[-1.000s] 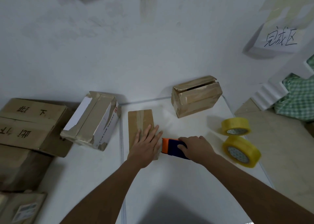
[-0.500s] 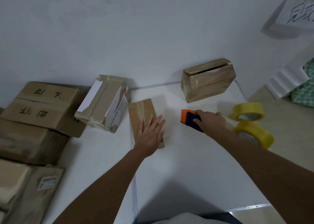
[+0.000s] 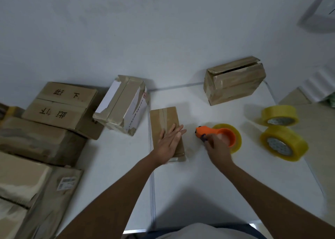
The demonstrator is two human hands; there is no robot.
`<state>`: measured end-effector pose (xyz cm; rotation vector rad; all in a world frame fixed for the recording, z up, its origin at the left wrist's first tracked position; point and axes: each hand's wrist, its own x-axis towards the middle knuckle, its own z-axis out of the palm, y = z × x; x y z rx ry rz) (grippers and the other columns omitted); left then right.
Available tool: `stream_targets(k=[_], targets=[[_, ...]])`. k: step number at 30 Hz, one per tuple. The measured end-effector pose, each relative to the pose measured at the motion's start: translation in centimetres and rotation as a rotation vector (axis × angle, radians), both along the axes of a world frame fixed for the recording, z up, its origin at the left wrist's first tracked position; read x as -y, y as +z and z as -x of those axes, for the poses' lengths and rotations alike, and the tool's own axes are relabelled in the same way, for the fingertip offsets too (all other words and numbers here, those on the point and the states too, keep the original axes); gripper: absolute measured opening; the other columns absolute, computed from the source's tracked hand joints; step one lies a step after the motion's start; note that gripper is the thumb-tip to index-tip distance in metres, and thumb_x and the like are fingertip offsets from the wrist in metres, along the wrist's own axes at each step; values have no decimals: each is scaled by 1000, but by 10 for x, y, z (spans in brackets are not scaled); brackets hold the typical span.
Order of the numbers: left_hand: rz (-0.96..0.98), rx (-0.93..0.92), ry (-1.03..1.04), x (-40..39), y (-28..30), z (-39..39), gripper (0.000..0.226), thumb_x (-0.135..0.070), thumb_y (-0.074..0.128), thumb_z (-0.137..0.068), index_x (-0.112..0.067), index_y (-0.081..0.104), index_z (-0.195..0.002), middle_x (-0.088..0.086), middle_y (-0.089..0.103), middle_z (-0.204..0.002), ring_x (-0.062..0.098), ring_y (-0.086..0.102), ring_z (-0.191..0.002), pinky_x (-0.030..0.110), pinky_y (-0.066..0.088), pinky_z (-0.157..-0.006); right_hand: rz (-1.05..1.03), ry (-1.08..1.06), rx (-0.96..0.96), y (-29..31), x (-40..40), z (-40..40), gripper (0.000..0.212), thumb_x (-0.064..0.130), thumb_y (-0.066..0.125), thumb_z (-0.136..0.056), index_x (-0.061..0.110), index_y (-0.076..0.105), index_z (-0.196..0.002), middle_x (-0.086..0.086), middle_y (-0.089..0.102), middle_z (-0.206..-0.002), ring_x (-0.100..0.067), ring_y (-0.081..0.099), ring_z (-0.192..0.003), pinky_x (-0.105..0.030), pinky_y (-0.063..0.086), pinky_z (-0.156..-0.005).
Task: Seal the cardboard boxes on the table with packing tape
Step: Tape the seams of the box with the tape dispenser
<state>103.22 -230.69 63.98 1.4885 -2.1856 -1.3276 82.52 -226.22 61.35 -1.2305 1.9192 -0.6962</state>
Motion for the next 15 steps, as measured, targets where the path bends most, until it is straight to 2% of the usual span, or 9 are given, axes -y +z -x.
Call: stream_targets(k=[1, 2, 3, 4, 7, 10, 13, 15], targets=[[-2, -6, -7, 1, 0, 0, 52, -42, 12, -107, -32, 40, -149, -16, 23, -161, -7, 0, -148, 33, -11, -122, -162, -110, 306, 7, -5, -13, 23, 14, 50, -100, 2, 59, -118, -14, 65, -102, -20, 61, -84, -23, 48, -68], [1, -4, -19, 2, 1, -1, 51, -42, 13, -108, -30, 40, -150, -15, 22, -162, -7, 0, -148, 32, -11, -122, -348, -200, 559, 12, -9, -24, 27, 23, 47, -103, 2, 58, -117, -14, 68, -102, -21, 64, -85, -24, 51, -70], [20, 5, -31, 3, 3, -2, 49, -40, 16, -108, -27, 40, -150, -12, 22, -163, -5, 2, -148, 31, -10, -122, -494, -252, 722, 15, -12, -31, 34, 32, 45, -104, 3, 60, -114, -14, 69, -103, -23, 67, -90, -27, 54, -75], [56, 17, -42, 3, 4, -5, 47, -36, 20, -109, -24, 41, -150, -9, 23, -163, -3, 4, -149, 28, -8, -122, -581, -263, 779, 15, -14, -35, 40, 39, 45, -103, 3, 62, -110, -14, 70, -102, -24, 67, -92, -30, 55, -77], [202, 52, -113, -4, 8, -19, 46, -32, 27, -109, -16, 44, -148, -2, 30, -161, 4, 15, -149, 28, 1, -124, -551, -358, 826, 19, -19, -40, 34, 34, 57, -98, 2, 67, -102, -9, 67, -89, -20, 63, -82, -28, 53, -74], [249, 161, -282, -20, 3, -30, 48, -36, 25, -108, -21, 34, -153, -7, 21, -163, -2, 4, -149, 30, -3, -124, -433, -444, 863, 17, -26, -43, 17, 21, 66, -93, 4, 65, -93, -8, 60, -81, -17, 57, -74, -28, 51, -74], [364, 289, -367, -31, -9, -37, 52, -42, 20, -108, -28, 14, -158, -15, 2, -164, -1, -12, -149, 32, -11, -122, -257, -428, 734, 17, -32, -45, 14, 20, 67, -92, 8, 65, -85, -5, 60, -83, -16, 56, -78, -30, 49, -77], [477, 355, -393, -34, -17, -40, 55, -45, 18, -108, -28, 7, -159, -14, -2, -165, 3, -14, -150, 35, -11, -122, -106, -395, 604, 18, -39, -46, 16, 21, 67, -91, 10, 65, -80, -1, 62, -81, -14, 56, -78, -27, 47, -75]])
